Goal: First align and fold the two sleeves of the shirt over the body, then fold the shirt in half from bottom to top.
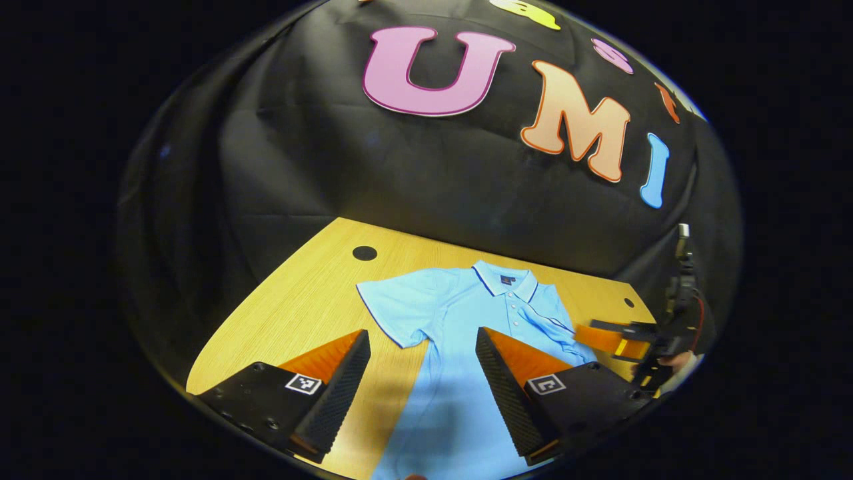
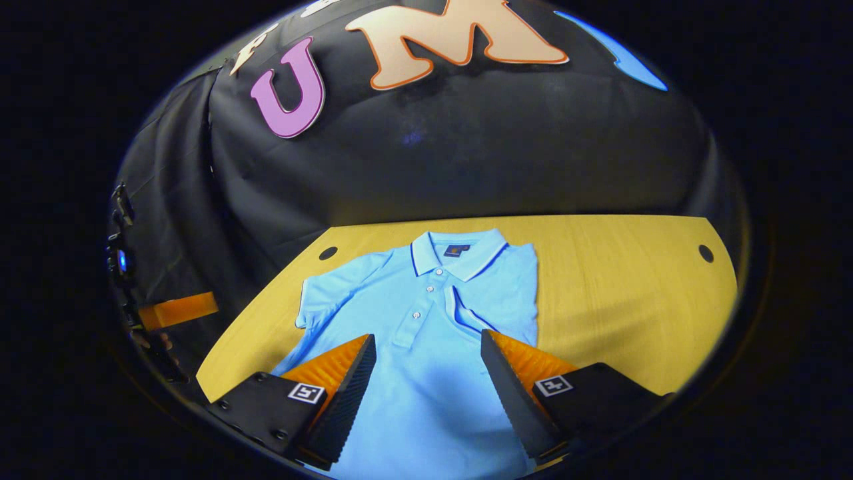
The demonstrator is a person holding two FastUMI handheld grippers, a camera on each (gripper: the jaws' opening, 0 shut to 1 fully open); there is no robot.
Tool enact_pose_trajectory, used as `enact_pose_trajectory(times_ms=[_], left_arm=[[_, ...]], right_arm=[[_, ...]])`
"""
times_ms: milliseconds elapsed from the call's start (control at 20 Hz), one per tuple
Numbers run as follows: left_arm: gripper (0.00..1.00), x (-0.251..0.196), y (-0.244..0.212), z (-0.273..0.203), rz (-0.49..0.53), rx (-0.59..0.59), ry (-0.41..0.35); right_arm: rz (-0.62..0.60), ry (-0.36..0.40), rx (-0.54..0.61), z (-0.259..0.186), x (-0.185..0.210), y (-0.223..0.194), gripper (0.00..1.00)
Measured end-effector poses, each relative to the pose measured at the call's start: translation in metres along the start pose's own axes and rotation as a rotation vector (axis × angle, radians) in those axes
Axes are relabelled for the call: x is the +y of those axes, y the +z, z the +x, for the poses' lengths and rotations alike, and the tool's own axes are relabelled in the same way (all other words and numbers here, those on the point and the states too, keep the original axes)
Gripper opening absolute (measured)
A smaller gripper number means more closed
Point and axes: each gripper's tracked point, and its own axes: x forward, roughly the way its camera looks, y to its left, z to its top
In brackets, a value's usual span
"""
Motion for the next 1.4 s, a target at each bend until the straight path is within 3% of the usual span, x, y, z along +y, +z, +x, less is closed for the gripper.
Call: enact_pose_trajectory(times_ms=[200, 250, 300, 450, 600, 700, 750, 800, 850, 1050, 1100, 1150, 1250, 1300, 1400], left_arm=[[0.96, 0.017, 0.005, 0.054, 0.034, 0.01, -0.016], [0.95, 0.02, 0.005, 0.067, 0.042, 0.009, -0.018], [0.96, 0.027, 0.005, 0.08, 0.059, 0.009, -0.01], [0.95, 0.044, -0.002, 0.114, 0.125, 0.032, 0.004], [0.95, 0.057, -0.019, 0.146, 0.137, 0.08, 0.022], [0.96, 0.061, -0.027, 0.16, 0.156, 0.108, 0.031], [0.95, 0.062, -0.033, 0.166, 0.174, 0.121, 0.035], [0.95, 0.064, -0.035, 0.17, 0.193, 0.131, 0.037], [0.95, 0.062, -0.038, 0.173, 0.207, 0.144, 0.028], [0.96, 0.06, -0.041, 0.177, 0.219, 0.153, 0.01], [0.92, 0.059, -0.041, 0.178, 0.214, 0.15, 0.003], [0.9, 0.056, -0.04, 0.179, 0.21, 0.147, 0.002], [0.77, 0.051, -0.041, 0.181, 0.2, 0.14, -0.008], [0.59, 0.049, -0.041, 0.183, 0.197, 0.142, -0.013], [0.24, 0.044, -0.043, 0.181, 0.193, 0.145, -0.02]], right_arm=[[-0.022, -0.1, 0.01, -0.06, -0.021, -0.02, 0.94], [-0.022, -0.121, 0.011, -0.073, -0.024, -0.022, 0.98], [-0.016, -0.142, 0.013, -0.084, -0.027, -0.025, 0.94], [0.034, -0.203, 0.004, -0.111, -0.036, -0.03, 0.98], [0.074, -0.266, -0.013, -0.131, -0.043, -0.037, 0.94], [0.077, -0.326, -0.02, -0.15, -0.053, -0.042, 0.99], [0.085, -0.351, -0.021, -0.159, -0.057, -0.044, 0.94], [0.097, -0.373, -0.021, -0.168, -0.062, -0.046, 0.98], [0.109, -0.393, -0.022, -0.179, -0.065, -0.048, 0.94], [0.136, -0.459, -0.027, -0.206, -0.078, -0.051, 0.94], [0.142, -0.466, -0.029, -0.209, -0.078, -0.051, 0.98], [0.151, -0.468, -0.028, -0.211, -0.076, -0.051, 0.98], [0.161, -0.459, -0.034, -0.212, -0.072, -0.05, 0.94], [0.162, -0.454, -0.038, -0.213, -0.071, -0.05, 0.98], [0.163, -0.454, -0.039, -0.213, -0.07, -0.051, 0.94]])
